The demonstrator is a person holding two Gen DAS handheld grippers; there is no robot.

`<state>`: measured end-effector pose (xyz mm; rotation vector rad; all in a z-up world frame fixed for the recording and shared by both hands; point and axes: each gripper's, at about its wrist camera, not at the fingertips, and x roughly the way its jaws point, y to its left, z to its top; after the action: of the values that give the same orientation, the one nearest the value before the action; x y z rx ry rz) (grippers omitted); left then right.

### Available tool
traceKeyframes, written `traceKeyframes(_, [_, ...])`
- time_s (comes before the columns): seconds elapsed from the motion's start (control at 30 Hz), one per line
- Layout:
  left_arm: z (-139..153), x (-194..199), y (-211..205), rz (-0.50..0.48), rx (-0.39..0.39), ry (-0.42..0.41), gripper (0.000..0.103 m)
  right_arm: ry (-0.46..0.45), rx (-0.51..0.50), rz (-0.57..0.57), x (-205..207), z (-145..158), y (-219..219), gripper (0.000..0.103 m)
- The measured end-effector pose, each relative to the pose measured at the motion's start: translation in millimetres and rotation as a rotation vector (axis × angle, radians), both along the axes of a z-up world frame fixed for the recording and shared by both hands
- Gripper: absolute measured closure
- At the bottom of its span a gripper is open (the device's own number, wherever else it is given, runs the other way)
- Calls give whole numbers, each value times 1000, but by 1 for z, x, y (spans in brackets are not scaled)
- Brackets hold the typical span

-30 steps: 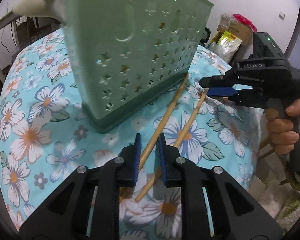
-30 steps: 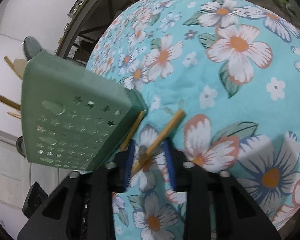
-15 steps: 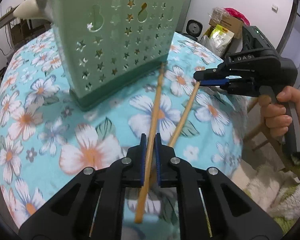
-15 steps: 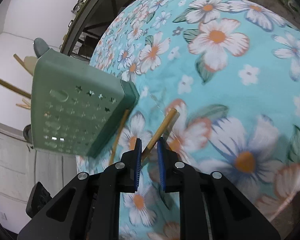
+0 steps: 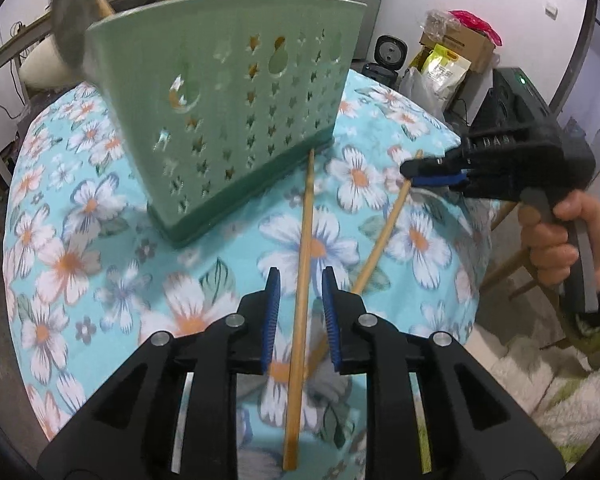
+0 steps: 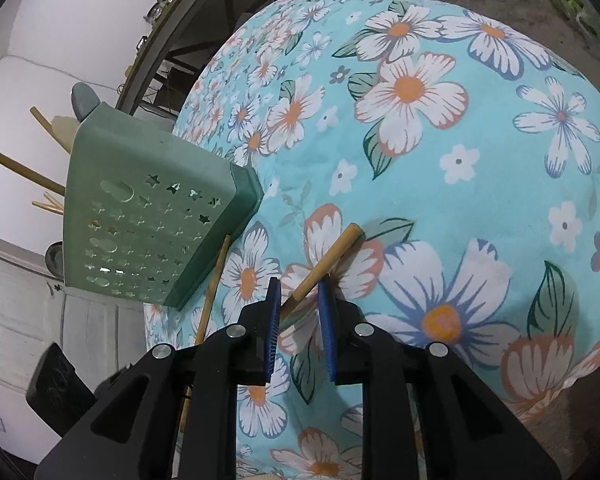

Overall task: Organize utensils
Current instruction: 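Grasp a wooden chopstick with the left gripper while the right gripper grasps another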

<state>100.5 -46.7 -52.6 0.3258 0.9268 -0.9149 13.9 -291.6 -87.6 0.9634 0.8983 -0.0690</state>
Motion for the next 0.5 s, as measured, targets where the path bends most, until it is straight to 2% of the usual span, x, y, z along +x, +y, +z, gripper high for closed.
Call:
traceKeyframes(0.23, [-3,6,-42,-17,23,-50,83,-36,8,-1,-4,-7,-4,84])
traceKeyframes(0.5, [-11,15,-76,-13,83,-104,83,-58,-71,91,-11,3,-12,84])
